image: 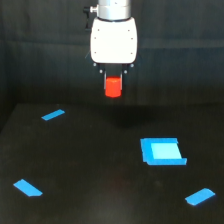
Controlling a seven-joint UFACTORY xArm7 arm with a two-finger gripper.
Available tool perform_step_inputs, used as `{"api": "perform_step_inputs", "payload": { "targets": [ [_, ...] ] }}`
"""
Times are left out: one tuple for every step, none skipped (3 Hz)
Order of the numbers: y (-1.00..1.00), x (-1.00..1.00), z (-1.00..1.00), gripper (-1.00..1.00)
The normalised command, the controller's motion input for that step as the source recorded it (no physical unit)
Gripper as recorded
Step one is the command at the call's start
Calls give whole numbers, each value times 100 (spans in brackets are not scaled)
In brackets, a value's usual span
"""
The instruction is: Pick up the red object from the table
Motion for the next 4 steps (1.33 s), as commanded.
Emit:
{"api": "perform_step_inputs", "payload": {
  "targets": [
    [-5,-5,7,-79],
    [-1,-9,1,-82],
    [-8,-2,16,-80],
    [-2,-7,-3,-92]
  ]
}}
